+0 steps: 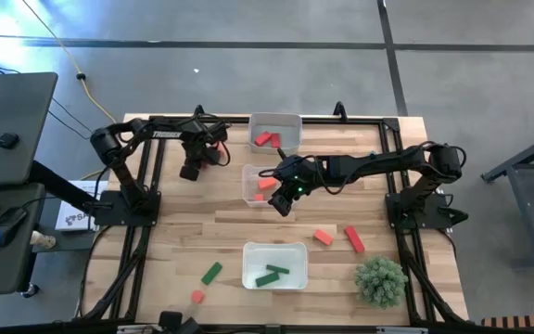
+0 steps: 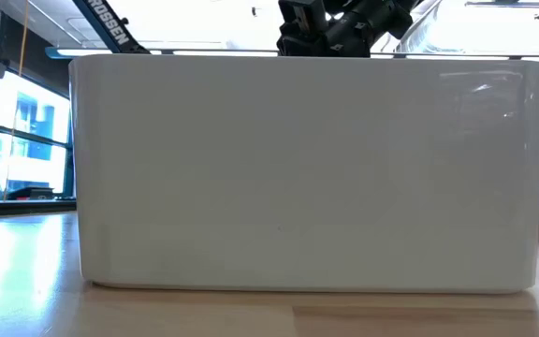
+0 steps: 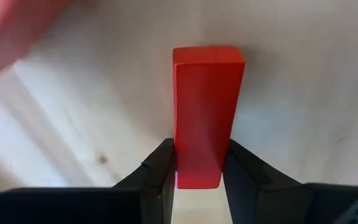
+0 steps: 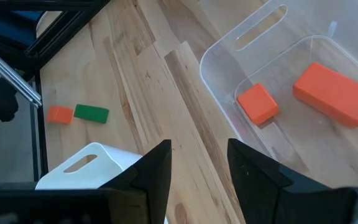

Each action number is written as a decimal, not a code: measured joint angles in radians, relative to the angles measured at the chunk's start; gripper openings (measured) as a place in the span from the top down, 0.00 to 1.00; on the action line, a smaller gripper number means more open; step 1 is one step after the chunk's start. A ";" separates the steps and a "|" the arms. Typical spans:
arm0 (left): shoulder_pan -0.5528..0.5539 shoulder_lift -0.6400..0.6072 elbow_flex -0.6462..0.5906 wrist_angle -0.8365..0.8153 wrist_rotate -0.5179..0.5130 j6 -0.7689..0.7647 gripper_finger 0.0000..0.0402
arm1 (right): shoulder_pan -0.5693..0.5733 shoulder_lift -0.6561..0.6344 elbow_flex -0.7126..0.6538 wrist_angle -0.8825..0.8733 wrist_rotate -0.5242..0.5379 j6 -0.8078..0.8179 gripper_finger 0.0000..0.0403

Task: Sort & place blocks by color
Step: Put the top red block into the gray bin

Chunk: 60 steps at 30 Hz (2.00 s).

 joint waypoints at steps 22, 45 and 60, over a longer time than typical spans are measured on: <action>-0.006 -0.221 0.000 0.014 0.101 -0.246 0.80 | -0.033 -0.002 0.042 0.010 0.001 0.030 0.64; -0.006 -0.366 0.002 0.375 0.277 -0.305 0.80 | -0.154 -0.004 0.311 -0.237 0.249 -0.122 0.64; -0.007 -0.366 0.002 0.772 0.394 -0.667 0.80 | -0.245 -0.004 0.319 -0.262 0.272 -0.126 0.64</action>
